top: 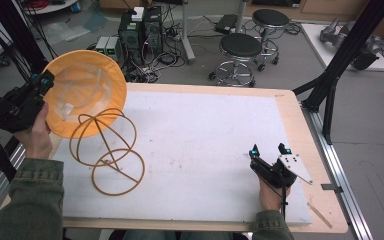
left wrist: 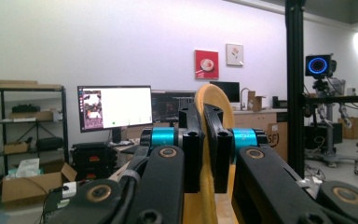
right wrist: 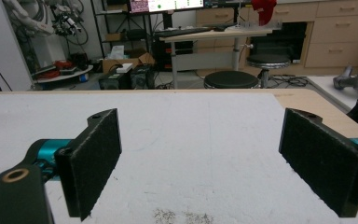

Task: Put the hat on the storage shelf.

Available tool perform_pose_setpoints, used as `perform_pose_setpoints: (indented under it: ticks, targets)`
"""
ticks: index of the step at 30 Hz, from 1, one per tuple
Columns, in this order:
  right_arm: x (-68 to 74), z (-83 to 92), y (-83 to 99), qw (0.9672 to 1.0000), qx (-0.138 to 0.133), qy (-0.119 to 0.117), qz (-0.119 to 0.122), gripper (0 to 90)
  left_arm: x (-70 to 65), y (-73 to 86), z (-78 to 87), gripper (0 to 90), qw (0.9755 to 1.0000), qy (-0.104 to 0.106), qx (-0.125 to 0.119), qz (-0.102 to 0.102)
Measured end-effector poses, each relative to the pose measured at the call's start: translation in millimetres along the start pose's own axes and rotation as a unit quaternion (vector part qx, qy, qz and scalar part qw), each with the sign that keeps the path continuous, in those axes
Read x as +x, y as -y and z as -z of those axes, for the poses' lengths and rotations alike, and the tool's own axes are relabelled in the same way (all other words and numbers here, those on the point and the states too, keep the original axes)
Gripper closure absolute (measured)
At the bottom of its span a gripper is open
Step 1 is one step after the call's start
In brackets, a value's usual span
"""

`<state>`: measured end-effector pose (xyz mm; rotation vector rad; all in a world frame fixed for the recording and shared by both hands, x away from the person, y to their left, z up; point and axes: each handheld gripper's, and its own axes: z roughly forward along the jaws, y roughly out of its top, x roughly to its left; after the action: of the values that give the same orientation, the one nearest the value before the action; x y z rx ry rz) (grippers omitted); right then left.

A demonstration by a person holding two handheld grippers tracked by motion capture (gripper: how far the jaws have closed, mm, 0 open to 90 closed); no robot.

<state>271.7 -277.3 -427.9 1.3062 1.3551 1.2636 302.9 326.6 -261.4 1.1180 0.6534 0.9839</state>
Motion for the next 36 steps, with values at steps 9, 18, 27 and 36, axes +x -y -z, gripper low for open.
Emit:
perform_pose_setpoints:
  ticks: [9,18,27,36]
  targets:
    - [2.4,0.0,0.2,0.9999,0.001,-0.002,0.011,11.8,-6.2,-4.4,4.7,86.8,0.9998,0.018,-0.008,-0.011]
    - [1.5,-1.0,0.5,1.0,0.003,-0.004,0.008,11.9,-20.7,-15.6,15.3,86.7,0.9976,0.062,-0.022,-0.021]
    - [0.9,-1.3,0.3,1.0,0.0,-0.005,0.008,11.9,-39.7,-20.4,20.3,86.7,0.9923,0.112,-0.027,-0.044]
    - [0.5,-1.7,0.3,1.0,0.001,-0.004,0.007,11.9,-62.7,-28.8,18.2,86.7,0.9829,0.163,-0.017,-0.084]
